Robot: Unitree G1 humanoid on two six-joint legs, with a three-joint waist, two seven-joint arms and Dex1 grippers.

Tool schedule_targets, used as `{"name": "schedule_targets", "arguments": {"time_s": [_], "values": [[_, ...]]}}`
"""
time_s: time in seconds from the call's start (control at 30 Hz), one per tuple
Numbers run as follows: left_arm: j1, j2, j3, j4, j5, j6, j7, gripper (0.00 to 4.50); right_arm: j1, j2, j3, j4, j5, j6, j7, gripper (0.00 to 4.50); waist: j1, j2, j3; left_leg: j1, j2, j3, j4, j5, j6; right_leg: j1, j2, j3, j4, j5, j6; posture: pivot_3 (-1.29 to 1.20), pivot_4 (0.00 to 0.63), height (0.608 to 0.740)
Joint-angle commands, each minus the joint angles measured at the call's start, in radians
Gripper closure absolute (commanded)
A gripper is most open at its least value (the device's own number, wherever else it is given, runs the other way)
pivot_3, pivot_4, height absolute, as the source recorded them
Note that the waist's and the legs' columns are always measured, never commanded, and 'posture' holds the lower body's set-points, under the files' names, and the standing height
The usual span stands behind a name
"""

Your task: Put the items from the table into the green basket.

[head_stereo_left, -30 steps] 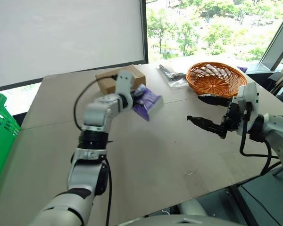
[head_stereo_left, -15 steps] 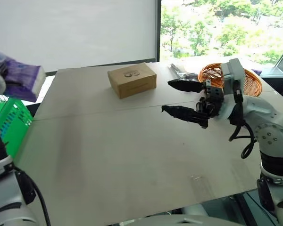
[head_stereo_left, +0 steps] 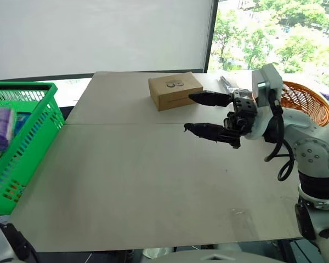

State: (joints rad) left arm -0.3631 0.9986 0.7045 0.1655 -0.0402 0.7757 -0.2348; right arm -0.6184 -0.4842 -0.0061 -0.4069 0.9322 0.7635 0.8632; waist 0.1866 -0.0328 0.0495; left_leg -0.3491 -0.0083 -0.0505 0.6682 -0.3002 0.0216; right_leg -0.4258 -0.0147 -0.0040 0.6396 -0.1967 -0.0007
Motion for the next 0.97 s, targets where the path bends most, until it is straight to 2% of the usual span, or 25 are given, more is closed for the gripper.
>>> {"name": "schedule_targets", "arguments": {"time_s": [0.03,0.1,0.13,0.27,0.4,0.5,0.57,0.63,0.7,0.73,0.87,0.97], "values": [[-0.037,0.024,0.005,0.015,0.003,-0.045,0.031,1.10,-0.001,-0.007,-0.007,-0.025,0.006,-0.004,-0.005,0.00,0.000,0.000,0.000,0.000,0.000,0.000,0.000,0.000,0.000,-0.001,0.000,0.000,0.000,0.000,0.000,0.29,0.000,0.740],[-0.053,0.017,-0.001,0.024,-0.004,-0.057,0.041,0.11,0.004,-0.009,-0.007,-0.028,0.002,-0.005,-0.008,0.00,0.000,-0.001,-0.001,-0.004,0.000,-0.001,0.000,0.000,0.000,-0.003,0.000,-0.001,0.000,0.000,-0.001,0.29,0.000,0.740],[-0.065,0.005,-0.002,0.016,-0.019,-0.073,0.037,0.04,0.009,-0.011,-0.008,-0.030,-0.001,-0.005,-0.011,0.00,0.000,-0.001,-0.001,-0.006,-0.001,-0.001,0.000,0.000,0.000,-0.005,-0.001,-0.001,0.001,0.001,-0.001,0.29,0.000,0.740],[-0.082,-0.130,-0.027,-0.151,-0.221,-0.074,-0.129,0.04,0.084,-0.054,0.002,-0.008,-0.104,-0.060,-0.004,0.00,0.015,-0.003,-0.004,-0.011,-0.003,-0.006,0.002,0.000,-0.001,-0.007,-0.003,-0.005,0.000,0.001,-0.001,0.27,0.000,0.740],[0.197,-0.236,-0.146,-0.414,-0.282,-0.136,-0.293,0.04,0.213,-0.089,-0.016,0.062,-0.238,-0.176,-0.001,0.00,0.015,-0.003,-0.006,-0.012,-0.005,-0.002,0.002,0.000,0.000,-0.008,-0.007,-0.001,0.000,0.001,-0.001,0.26,0.000,0.740],[0.363,-0.325,-0.212,-0.539,-0.324,-0.156,-0.330,0.04,0.340,-0.141,-0.024,0.104,-0.326,-0.276,0.049,0.00,0.016,-0.001,-0.009,-0.013,-0.005,0.003,0.001,-0.001,0.002,-0.011,-0.007,0.003,-0.001,0.001,-0.001,0.25,0.000,0.740],[0.492,-0.386,-0.294,-0.626,-0.321,-0.204,-0.355,0.04,0.428,-0.139,-0.047,0.169,-0.390,-0.385,0.046,0.00,0.016,-0.001,-0.008,-0.015,-0.005,0.003,0.001,-0.002,0.003,-0.013,-0.006,0.002,-0.002,0.000,0.000,0.25,0.000,0.740],[0.588,-0.433,-0.364,-0.659,-0.303,-0.247,-0.363,0.04,0.481,-0.118,-0.080,0.266,-0.438,-0.471,0.030,0.00,0.015,0.004,-0.011,-0.015,-0.002,0.002,0.002,-0.001,0.003,-0.014,-0.002,0.001,0.000,0.000,-0.002,0.25,0.000,0.740],[0.639,-0.471,-0.405,-0.663,-0.309,-0.263,-0.363,0.04,0.501,-0.104,-0.102,0.355,-0.478,-0.542,0.014,0.00,0.014,0.014,-0.015,-0.010,-0.001,0.004,0.001,-0.002,0.003,-0.003,-0.002,0.002,-0.003,-0.002,-0.005,0.24,0.000,0.740],[0.661,-0.490,-0.434,-0.657,-0.299,-0.282,-0.360,0.04,0.509,-0.103,-0.110,0.404,-0.499,-0.581,0.012,0.00,0.014,0.015,-0.014,-0.007,-0.001,0.007,0.001,-0.002,0.004,-0.002,-0.002,0.004,-0.003,-0.005,-0.001,0.24,0.000,0.740],[0.684,-0.519,-0.475,-0.637,-0.278,-0.326,-0.347,0.04,0.530,-0.104,-0.112,0.470,-0.537,-0.656,0.034,0.00,0.006,0.018,-0.012,-0.001,0.000,0.012,0.006,-0.001,0.004,0.001,0.004,0.000,0.000,-0.005,0.000,0.23,0.000,0.740],[0.678,-0.524,-0.490,-0.636,-0.271,-0.342,-0.340,0.04,0.544,-0.100,-0.109,0.476,-0.542,-0.671,0.041,0.00,-0.011,0.021,-0.010,0.005,0.003,0.012,0.006,-0.001,0.004,0.011,0.008,0.000,0.000,-0.006,0.000,0.23,0.000,0.740]]}}
